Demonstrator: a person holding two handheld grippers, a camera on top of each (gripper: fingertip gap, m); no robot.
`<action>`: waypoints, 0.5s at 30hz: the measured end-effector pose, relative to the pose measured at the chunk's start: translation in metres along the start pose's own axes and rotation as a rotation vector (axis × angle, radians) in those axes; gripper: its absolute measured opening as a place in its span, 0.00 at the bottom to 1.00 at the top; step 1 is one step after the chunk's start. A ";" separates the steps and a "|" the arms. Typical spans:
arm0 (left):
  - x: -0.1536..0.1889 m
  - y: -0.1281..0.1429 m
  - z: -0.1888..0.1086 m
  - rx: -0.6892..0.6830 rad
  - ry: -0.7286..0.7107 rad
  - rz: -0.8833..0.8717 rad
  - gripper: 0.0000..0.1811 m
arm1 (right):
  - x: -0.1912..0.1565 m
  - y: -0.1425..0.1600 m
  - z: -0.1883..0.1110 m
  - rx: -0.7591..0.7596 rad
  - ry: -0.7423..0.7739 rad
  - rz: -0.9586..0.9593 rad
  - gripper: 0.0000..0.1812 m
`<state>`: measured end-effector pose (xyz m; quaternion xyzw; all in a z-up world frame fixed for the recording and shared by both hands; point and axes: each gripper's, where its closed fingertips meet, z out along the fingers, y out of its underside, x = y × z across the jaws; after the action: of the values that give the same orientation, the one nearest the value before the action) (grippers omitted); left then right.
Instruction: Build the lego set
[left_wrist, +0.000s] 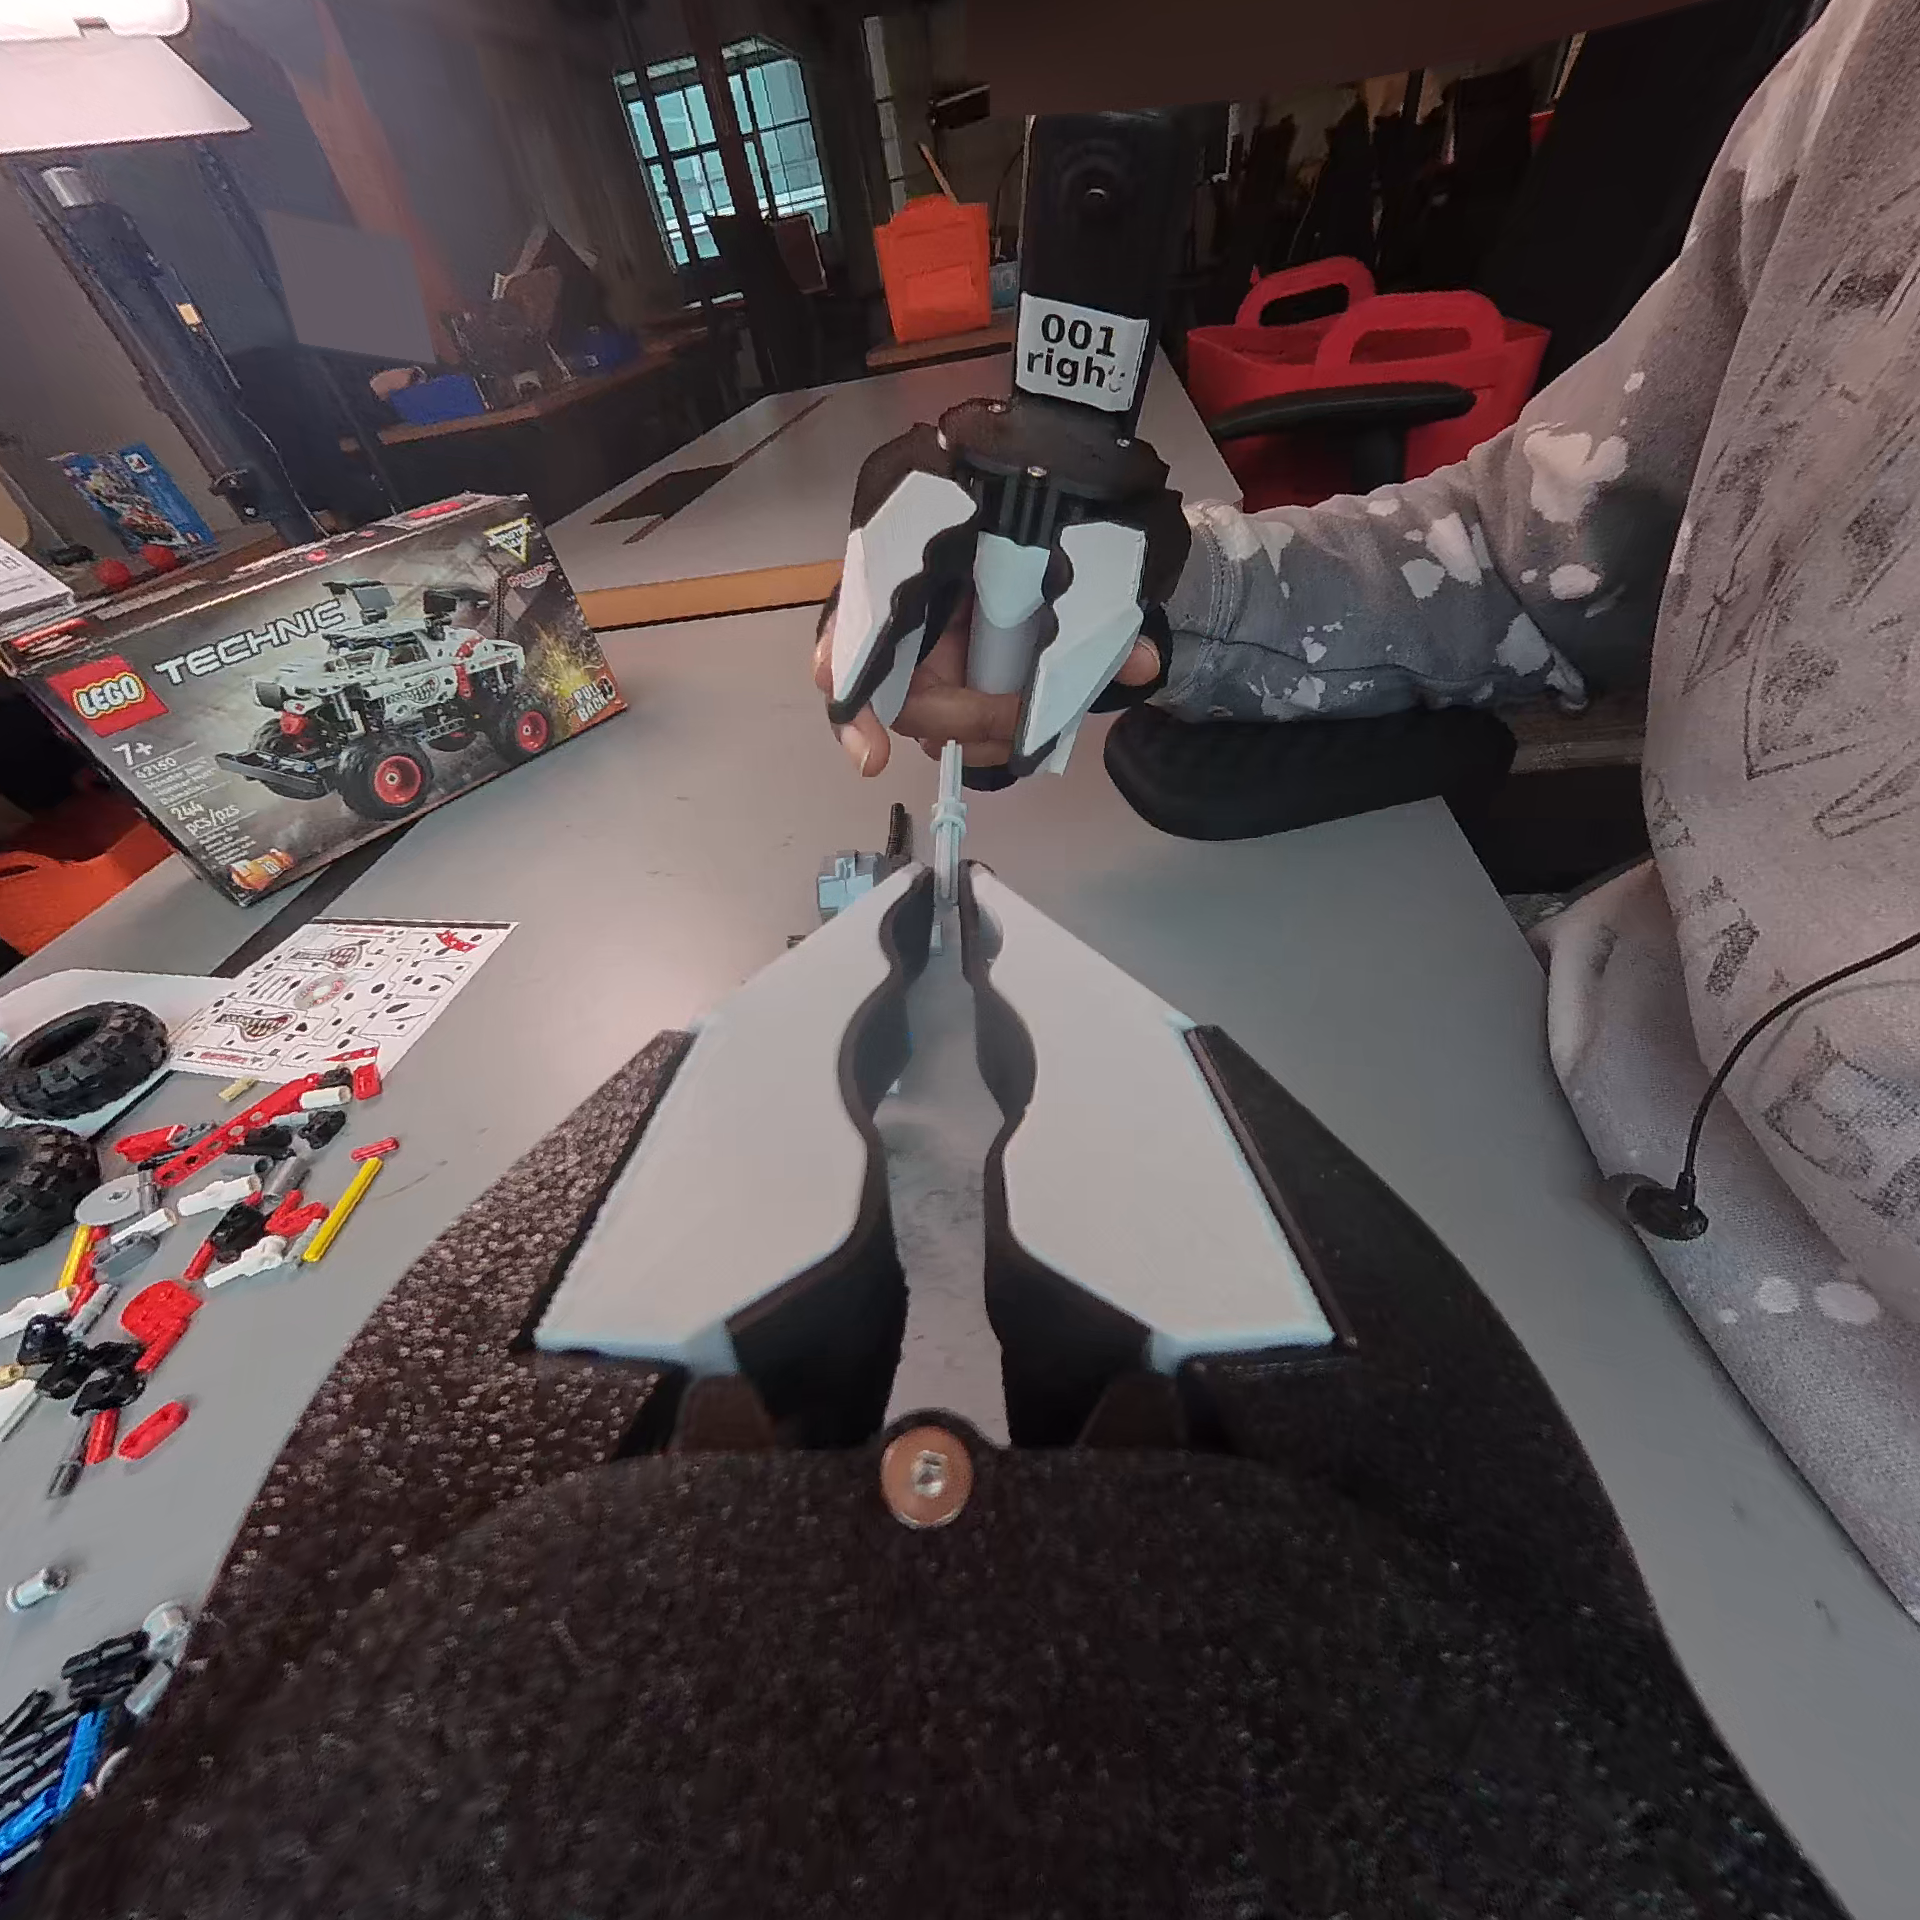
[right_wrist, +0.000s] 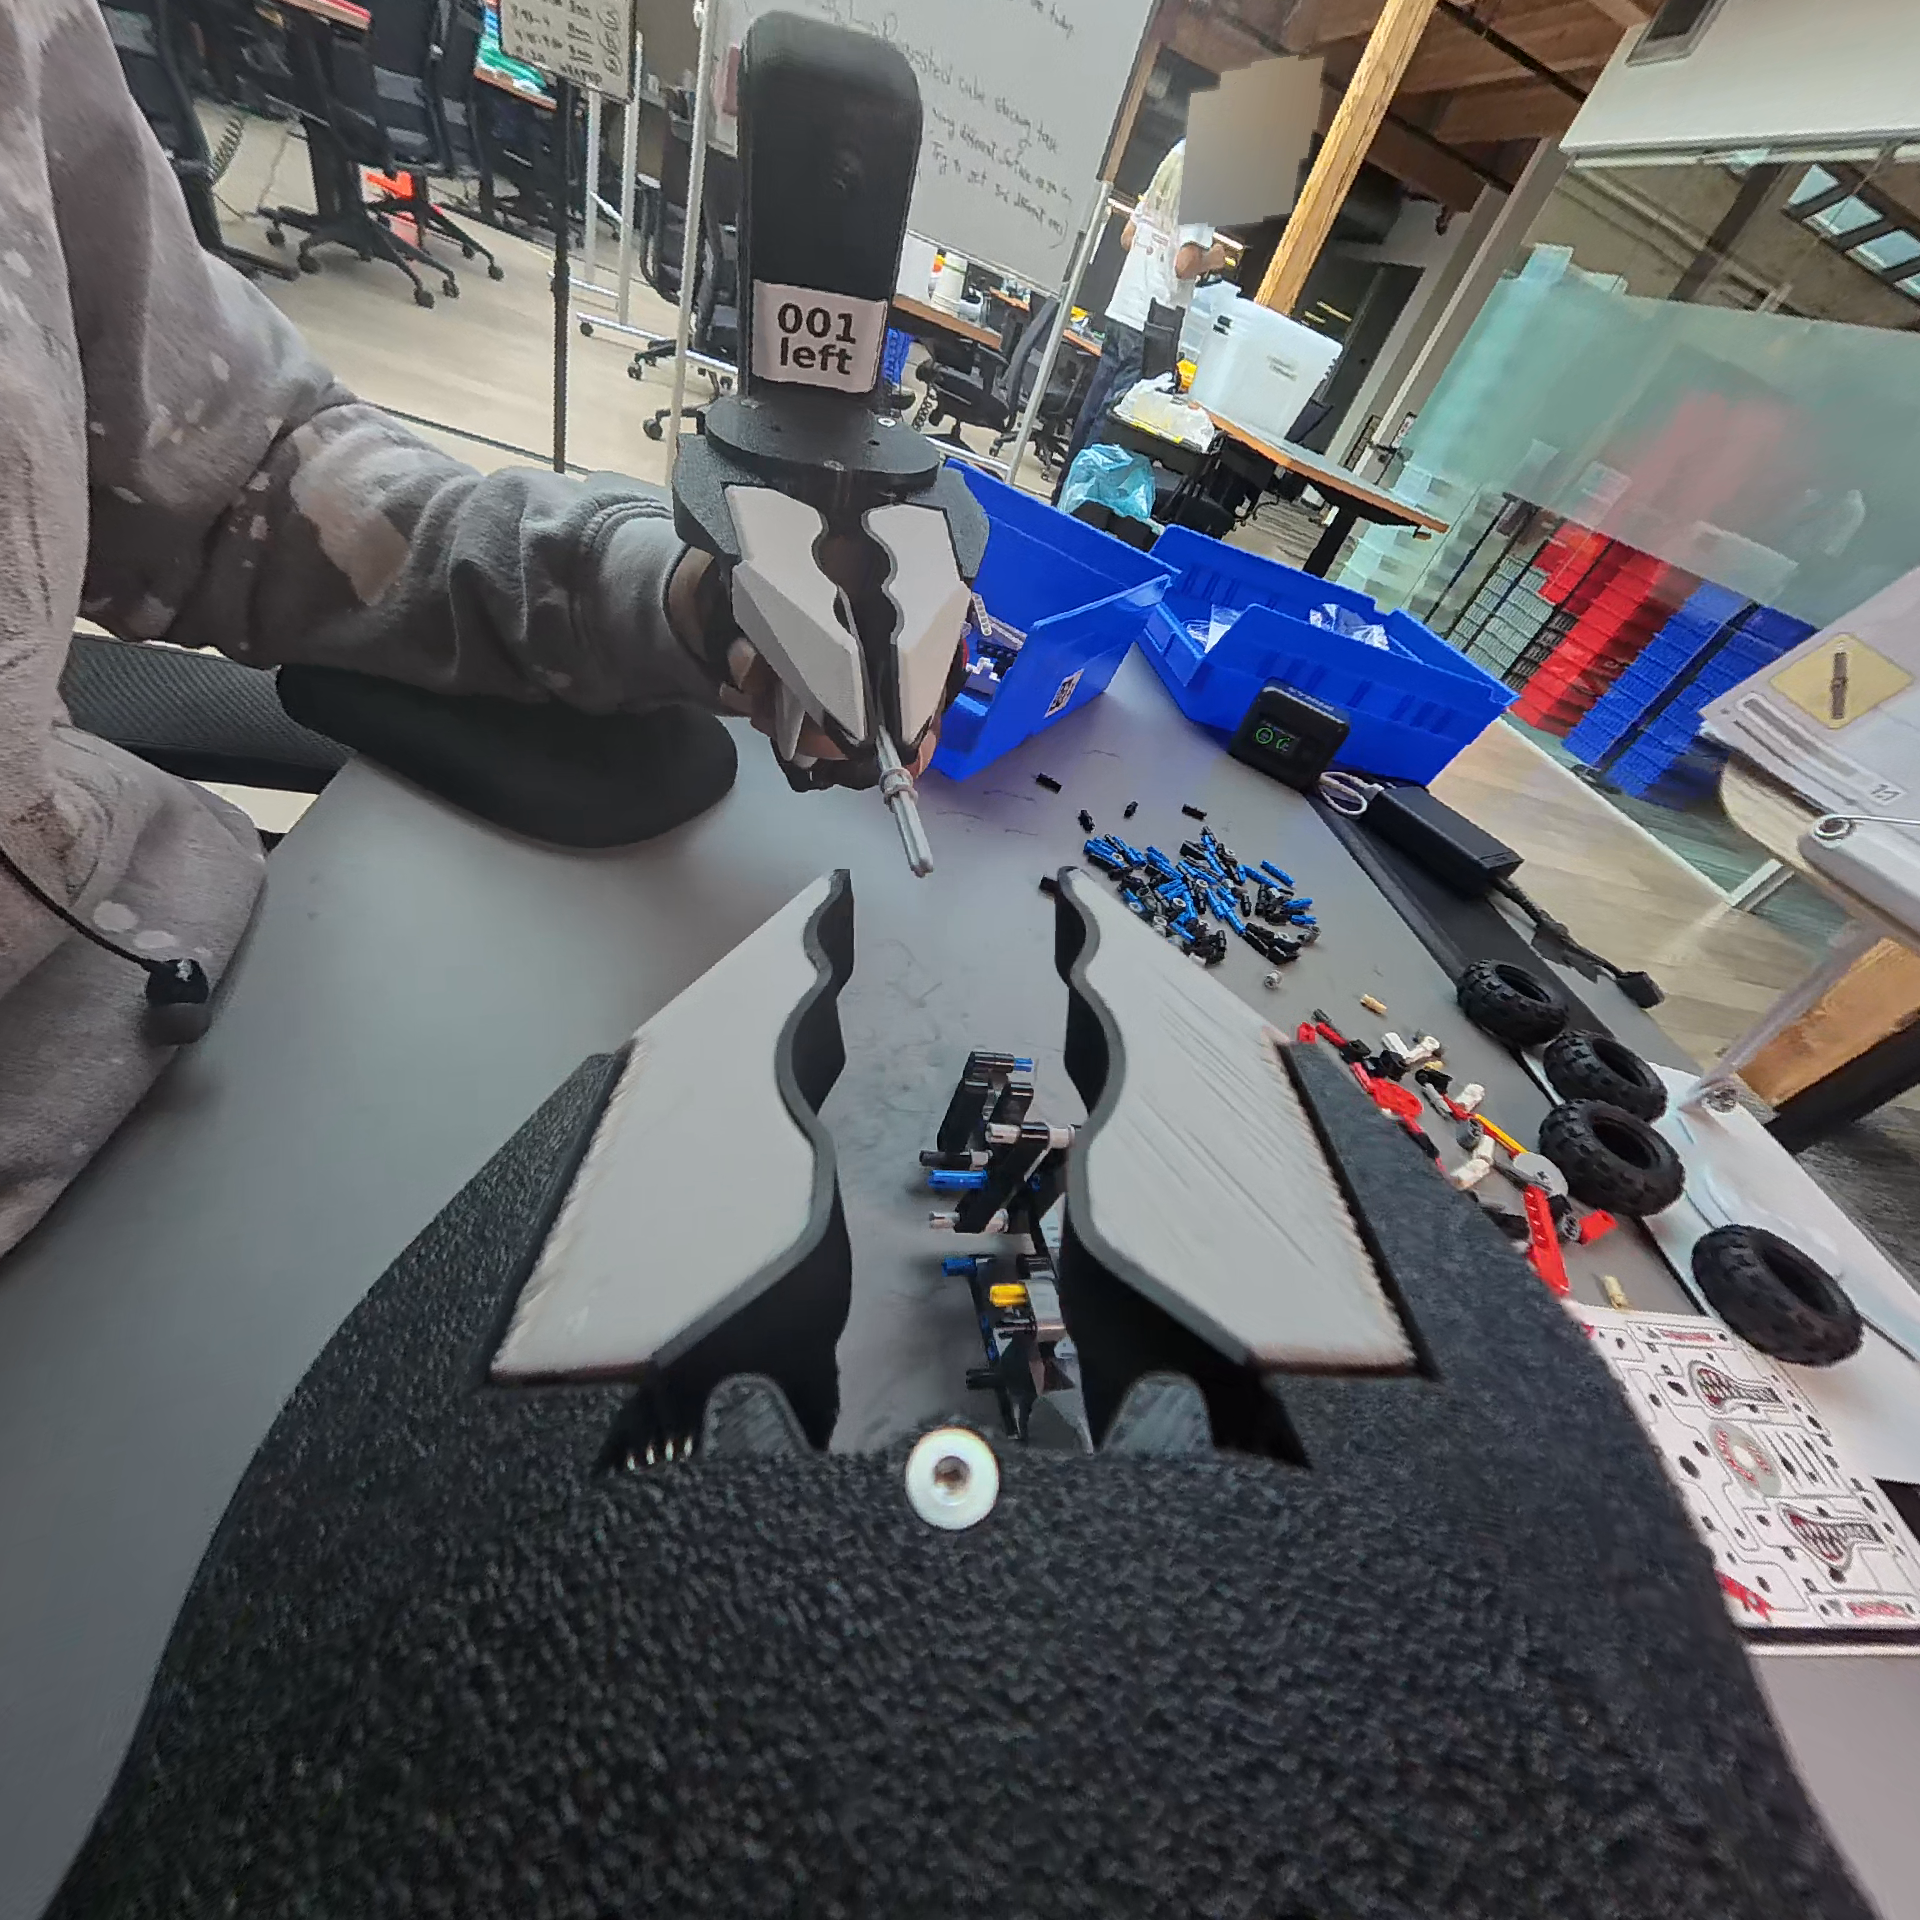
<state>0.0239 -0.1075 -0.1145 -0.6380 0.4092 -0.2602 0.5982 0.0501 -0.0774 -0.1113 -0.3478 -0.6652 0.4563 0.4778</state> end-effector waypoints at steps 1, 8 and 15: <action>0.001 0.001 0.001 -0.002 0.004 -0.001 0.04 | -0.003 0.003 0.002 -0.014 -0.010 0.001 0.21; 0.008 0.008 0.008 -0.025 0.042 -0.016 0.04 | -0.020 0.008 0.012 -0.031 -0.076 0.005 0.10; 0.009 0.009 0.009 -0.025 0.054 -0.027 0.04 | -0.021 0.011 0.011 -0.048 -0.089 0.014 0.02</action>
<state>0.0347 -0.1097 -0.1262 -0.6435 0.4196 -0.2802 0.5756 0.0457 -0.0953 -0.1295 -0.3432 -0.6940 0.4586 0.4361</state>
